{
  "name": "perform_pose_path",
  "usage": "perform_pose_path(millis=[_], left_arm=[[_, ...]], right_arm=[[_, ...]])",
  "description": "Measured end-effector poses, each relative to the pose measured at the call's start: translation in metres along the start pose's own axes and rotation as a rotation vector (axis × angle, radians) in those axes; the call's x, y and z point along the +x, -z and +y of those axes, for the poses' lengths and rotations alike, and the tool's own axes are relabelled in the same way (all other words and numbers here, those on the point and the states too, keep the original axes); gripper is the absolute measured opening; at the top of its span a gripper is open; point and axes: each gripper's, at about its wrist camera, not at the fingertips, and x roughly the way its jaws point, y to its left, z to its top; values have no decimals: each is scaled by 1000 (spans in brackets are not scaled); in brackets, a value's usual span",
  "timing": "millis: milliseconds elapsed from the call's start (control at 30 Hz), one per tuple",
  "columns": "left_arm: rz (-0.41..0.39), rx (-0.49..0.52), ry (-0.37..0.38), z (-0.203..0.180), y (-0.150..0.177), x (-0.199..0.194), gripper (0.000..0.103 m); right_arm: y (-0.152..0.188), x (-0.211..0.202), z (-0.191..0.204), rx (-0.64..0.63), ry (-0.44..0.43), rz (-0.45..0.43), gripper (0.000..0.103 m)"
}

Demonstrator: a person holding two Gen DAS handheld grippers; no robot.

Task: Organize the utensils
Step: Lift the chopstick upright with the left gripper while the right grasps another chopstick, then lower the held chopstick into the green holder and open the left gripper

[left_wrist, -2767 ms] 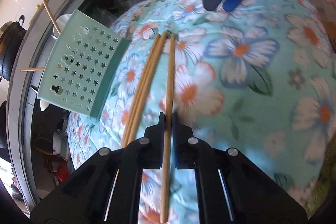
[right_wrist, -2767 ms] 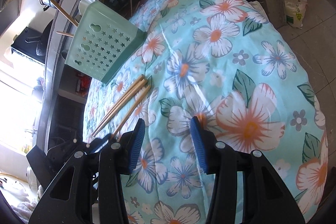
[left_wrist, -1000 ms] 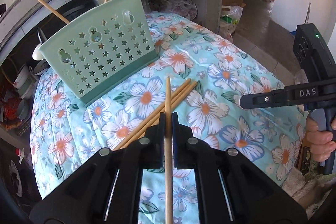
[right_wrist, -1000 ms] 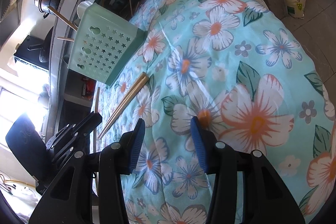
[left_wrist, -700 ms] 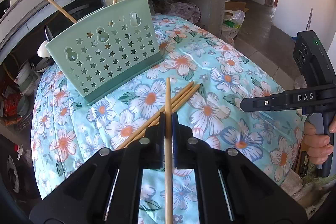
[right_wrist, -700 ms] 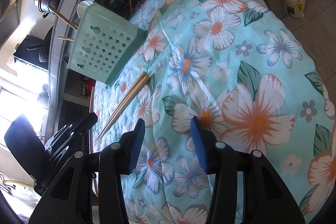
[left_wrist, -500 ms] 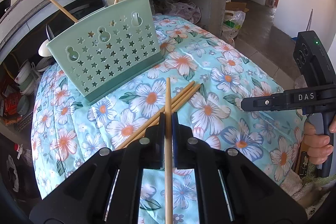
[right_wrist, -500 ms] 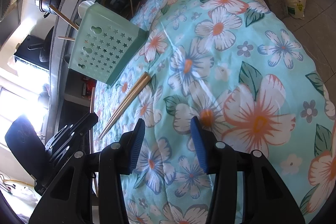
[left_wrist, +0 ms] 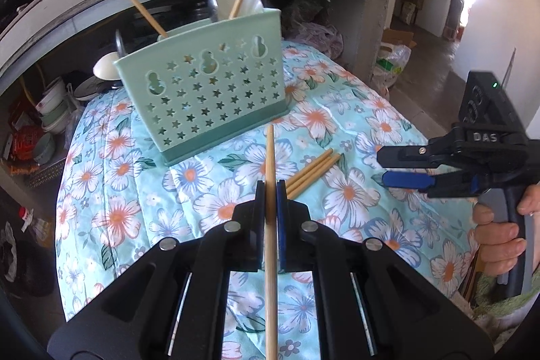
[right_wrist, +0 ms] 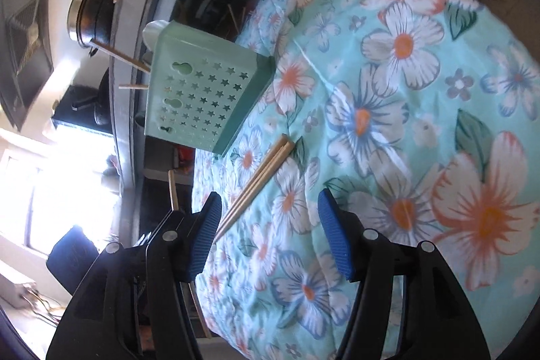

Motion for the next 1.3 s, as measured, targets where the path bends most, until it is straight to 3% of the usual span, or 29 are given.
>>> perform_pose_path(millis=[433,567,667,867,1033,1300], left_arm=[[-50,-121,-15,26,8,-1,5],[-59,-132,-14,30,8,-4,5],[-66,-136,-12,31,9,-6,5],[-70,-139,-7,32,10,-7,5],[-70,-138,-3,30,9,-5,5],[-83,-126,-6,26,6,-5,5]], right_arm=[[-20,44,-12,134,25,-9,29],[-22,48,-12,131,45,-19,12],[-18,41,-14,137,41,-40,12],[-15,-5,-30,197,63,-160,13],[-12,-13,-43,257,48,-133,25],[-15,7,-41,254,62,-131,27]])
